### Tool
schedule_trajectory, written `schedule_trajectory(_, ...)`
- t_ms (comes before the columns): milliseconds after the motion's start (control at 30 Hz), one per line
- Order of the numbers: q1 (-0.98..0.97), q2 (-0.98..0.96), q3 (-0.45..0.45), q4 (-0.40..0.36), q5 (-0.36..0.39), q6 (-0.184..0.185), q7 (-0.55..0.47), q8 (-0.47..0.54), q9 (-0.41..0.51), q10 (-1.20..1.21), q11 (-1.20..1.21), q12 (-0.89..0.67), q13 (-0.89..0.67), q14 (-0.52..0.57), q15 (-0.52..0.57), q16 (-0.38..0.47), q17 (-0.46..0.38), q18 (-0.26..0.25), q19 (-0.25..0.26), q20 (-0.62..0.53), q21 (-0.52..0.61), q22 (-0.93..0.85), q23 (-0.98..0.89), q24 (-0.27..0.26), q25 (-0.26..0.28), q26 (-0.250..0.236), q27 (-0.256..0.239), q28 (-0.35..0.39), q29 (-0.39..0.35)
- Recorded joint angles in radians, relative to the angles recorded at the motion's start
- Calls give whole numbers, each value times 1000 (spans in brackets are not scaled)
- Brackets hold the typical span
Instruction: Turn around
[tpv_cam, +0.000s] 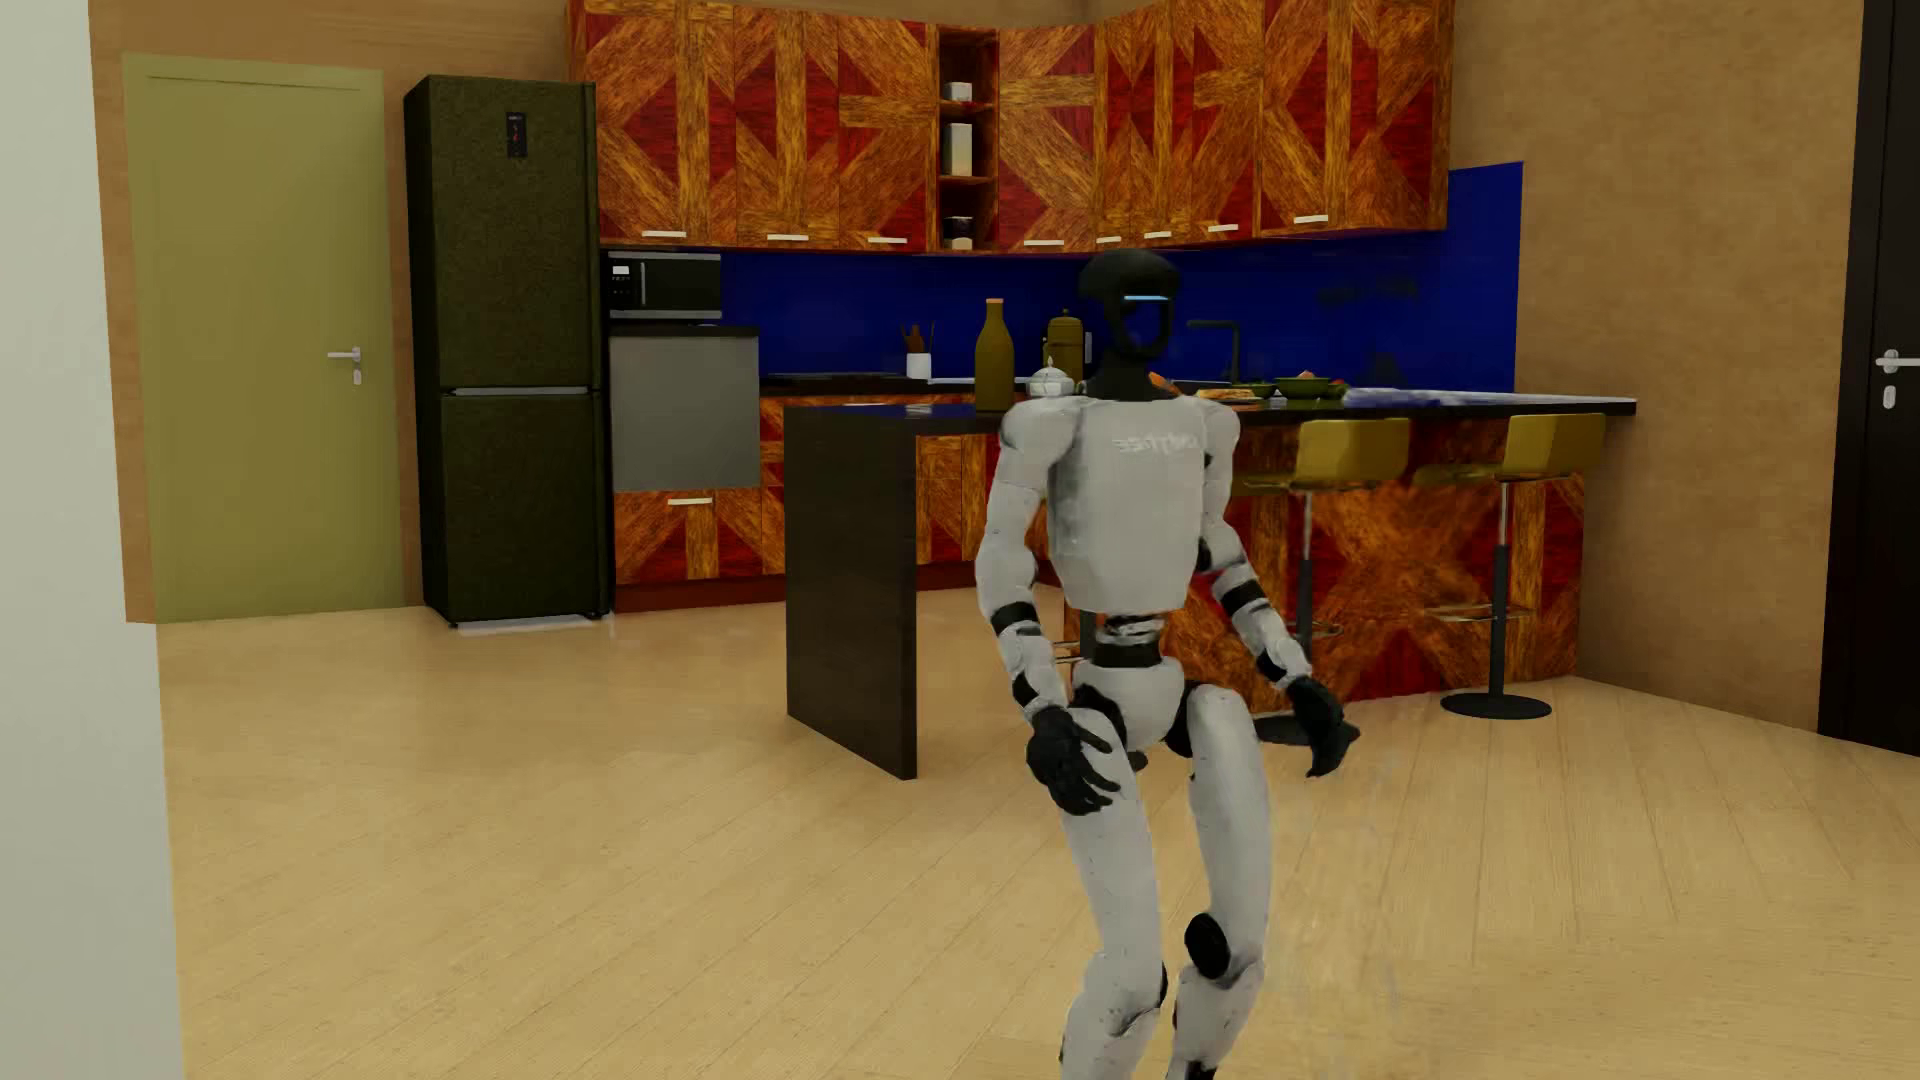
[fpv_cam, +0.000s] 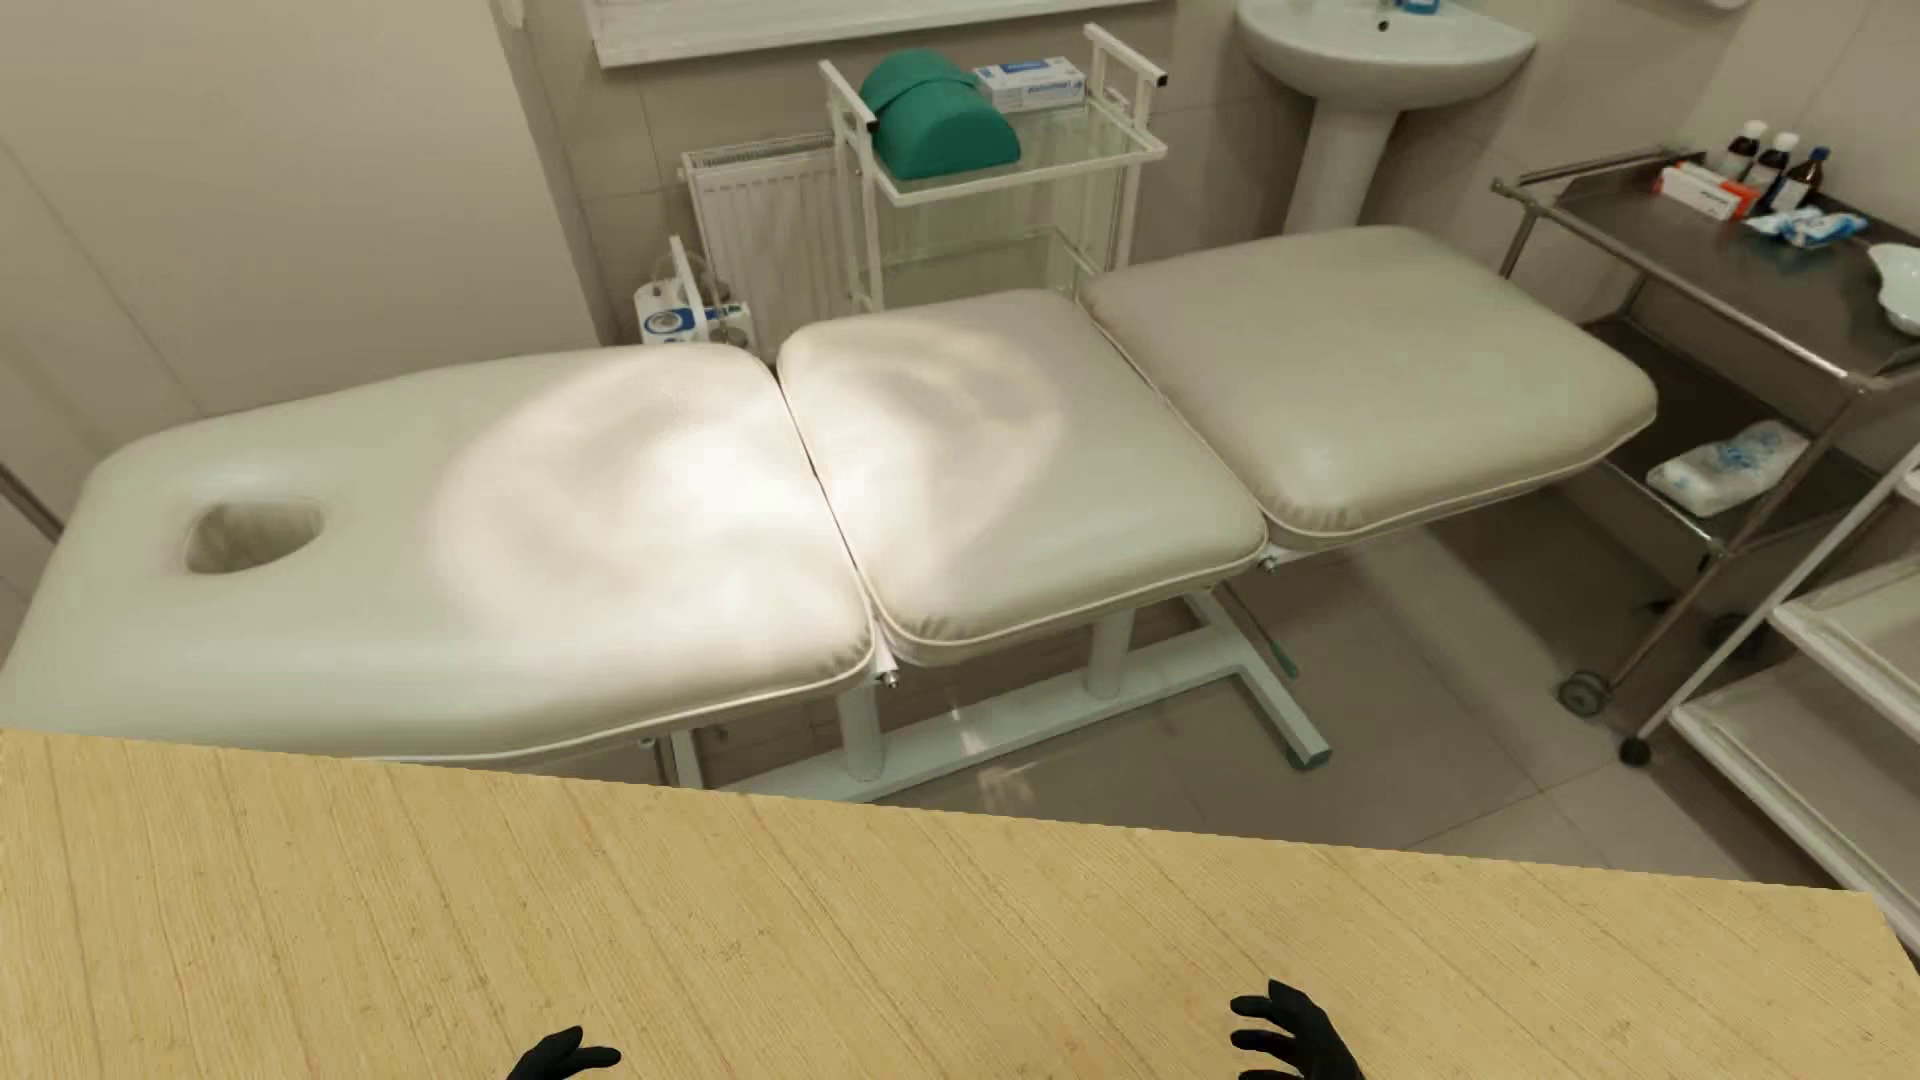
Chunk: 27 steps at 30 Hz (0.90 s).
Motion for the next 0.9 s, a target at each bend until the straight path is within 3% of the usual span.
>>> schedule_trajectory(33,-13,29,30,-27,3,7,-44,-4,-11,35,-84,-46,43,-30,-102,-28,7,44,-48,-26,54,-8,74,2,-8,58,3,12,1)
schedule_trajectory(67,-29,66,56,-23,0,37,-64,-30,-9,86,-126,-56,42,-61,-77,-51,17,37,60,-29,48,6,111,5,-31,86,28,34,12)
schedule_trajectory(133,-65,62,81,2,-17,69,-32,-77,36,165,-69,-25,-51,-106,-113,-31,15,56,70,-14,91,32,41,19,-76,110,83,93,19)
schedule_trajectory(167,-79,13,99,0,-24,75,-43,-90,55,190,27,-17,-77,-119,-79,-38,41,59,54,8,96,62,19,31,-80,121,83,128,10)
schedule_trajectory(233,-57,-32,138,-32,-27,44,-92,-47,60,150,62,7,-41,-106,-36,-17,37,59,-81,7,61,54,108,44,-61,124,38,189,23)
schedule_trajectory(267,-58,-6,147,-46,-47,36,-118,-25,59,148,-81,5,-33,-109,-70,-21,11,58,-8,-5,-7,57,105,45,-54,111,40,219,51)
schedule_trajectory(300,-57,23,153,-29,-56,43,-104,-45,59,153,-118,12,-38,-121,-61,-52,-30,61,126,-18,19,19,104,41,-43,115,44,237,66)
schedule_trajectory(367,-59,56,144,27,-72,32,-10,-95,63,153,-126,-11,-50,-130,-88,-37,4,44,123,5,50,20,39,20,-12,104,49,217,65)
schedule_trajectory(433,-67,53,146,62,-76,58,10,-125,68,210,-44,-12,-87,-178,-100,-34,23,41,129,38,91,48,31,22,2,81,23,173,48)
schedule_trajectory(467,-57,-9,121,45,-85,57,-14,-108,72,207,100,-13,-88,-181,-18,-19,28,61,93,31,124,79,33,34,-2,78,4,158,37)
schedule_trajectory(500,-45,-73,112,28,-59,39,-40,-60,57,180,194,-10,-64,-172,44,-2,32,62,-63,33,96,91,63,44,-10,66,-9,156,44)
schedule_trajectory(533,-19,-104,98,17,-27,23,-67,-29,60,153,216,-17,-60,-166,23,14,31,59,-173,32,43,106,65,53,-24,51,-2,161,64)
schedule_trajectory(567,-13,-137,77,12,-3,8,-84,-24,59,152,191,-17,-62,-173,-43,36,10,55,-169,4,9,87,3,62,-46,50,20,175,95)
schedule_trajectory(600,-11,-128,75,-4,3,-7,-105,-15,55,169,90,-30,-55,-186,-91,5,-16,51,-134,-21,-3,56,28,68,-71,69,16,191,120)
schedule_trajectory(633,-20,-78,81,-9,-27,-20,-100,-12,50,210,-46,-46,-39,-197,-36,-38,-43,37,55,-33,14,29,87,68,-83,88,4,202,135)
schedule_trajectory(667,-25,-51,111,26,-31,-10,-52,-31,51,237,-61,-18,-44,-198,-48,-46,-58,20,116,-33,32,-4,91,56,-84,87,13,195,140)
schedule_trajectory(700,-32,-36,119,32,-46,1,-45,-56,50,247,-67,0,-52,-187,-60,-51,-44,7,116,-6,31,11,64,40,-77,92,21,175,130)
schedule_trajectory(767,-59,4,165,112,-63,58,4,-133,54,234,-83,12,-97,-218,-80,-39,-10,-52,118,20,52,3,60,19,-38,134,14,126,77)
schedule_trajectory(800,-50,10,179,100,-72,65,2,-109,61,233,-62,28,-123,-225,-98,-18,6,-50,125,30,84,34,43,16,-7,128,4,106,47)
schedule_trajectory(833,-39,9,182,81,-77,74,-16,-89,64,221,-33,34,-117,-222,-96,9,19,-4,135,20,89,56,21,9,17,129,-14,94,27)
schedule_trajectory(867,-15,-1,170,65,-71,77,-33,-63,73,197,28,30,-110,-213,-73,15,15,32,54,34,93,75,28,-1,25,125,-31,95,19)
schedule_trajectory(900,-10,-18,155,40,-63,61,-63,-26,61,171,53,22,-65,-201,-76,12,2,20,-89,40,61,62,36,-10,17,111,-40,114,27)
